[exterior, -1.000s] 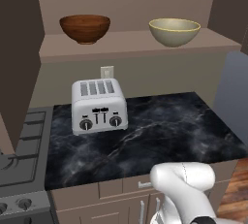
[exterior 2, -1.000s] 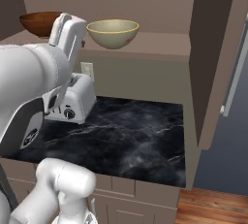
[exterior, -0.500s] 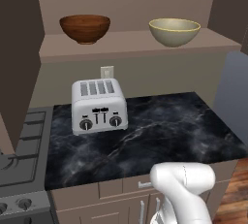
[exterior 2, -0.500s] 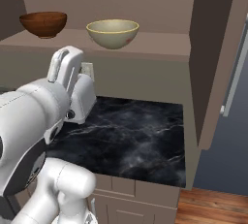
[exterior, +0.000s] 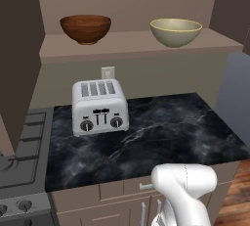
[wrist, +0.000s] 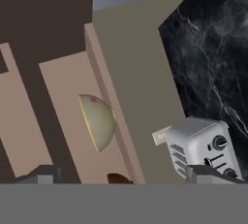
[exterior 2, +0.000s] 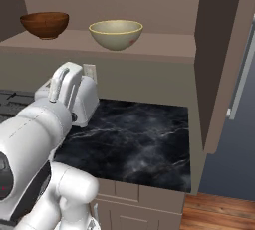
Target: Open the cabinet. Pick the bowls from the counter and place them in the cabinet. Then close the cabinet.
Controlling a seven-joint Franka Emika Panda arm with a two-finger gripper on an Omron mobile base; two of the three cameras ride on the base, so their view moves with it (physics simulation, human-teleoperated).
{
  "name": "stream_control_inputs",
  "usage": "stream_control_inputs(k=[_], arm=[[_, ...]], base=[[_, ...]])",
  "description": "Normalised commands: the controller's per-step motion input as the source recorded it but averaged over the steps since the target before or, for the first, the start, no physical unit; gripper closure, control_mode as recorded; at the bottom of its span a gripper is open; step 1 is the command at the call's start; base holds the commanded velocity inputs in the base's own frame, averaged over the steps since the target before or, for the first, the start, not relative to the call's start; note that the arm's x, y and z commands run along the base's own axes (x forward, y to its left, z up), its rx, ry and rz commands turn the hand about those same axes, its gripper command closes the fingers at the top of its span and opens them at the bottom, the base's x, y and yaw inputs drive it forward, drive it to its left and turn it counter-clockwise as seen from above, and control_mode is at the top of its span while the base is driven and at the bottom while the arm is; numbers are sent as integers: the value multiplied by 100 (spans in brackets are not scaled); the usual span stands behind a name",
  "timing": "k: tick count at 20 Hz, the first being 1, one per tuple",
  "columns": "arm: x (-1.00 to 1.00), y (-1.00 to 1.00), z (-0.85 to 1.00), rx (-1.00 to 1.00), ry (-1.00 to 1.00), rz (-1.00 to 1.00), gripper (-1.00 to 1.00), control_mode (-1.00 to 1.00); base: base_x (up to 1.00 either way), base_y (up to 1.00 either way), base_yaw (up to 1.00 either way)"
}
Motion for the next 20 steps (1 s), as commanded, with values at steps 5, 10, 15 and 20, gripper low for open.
stream_control_inputs(k=[5,10,15,20], arm=[[-21,-3,-6,0,-9,11,-100,-100],[-7,-19,-20,0,-17,11,-100,-100],[-2,-33,-12,0,-19,12,-100,-100],[-4,-36,-7,0,-16,13,-100,-100]], base=[[0,0,0],[0,0,0],[0,0,0],[0,0,0]])
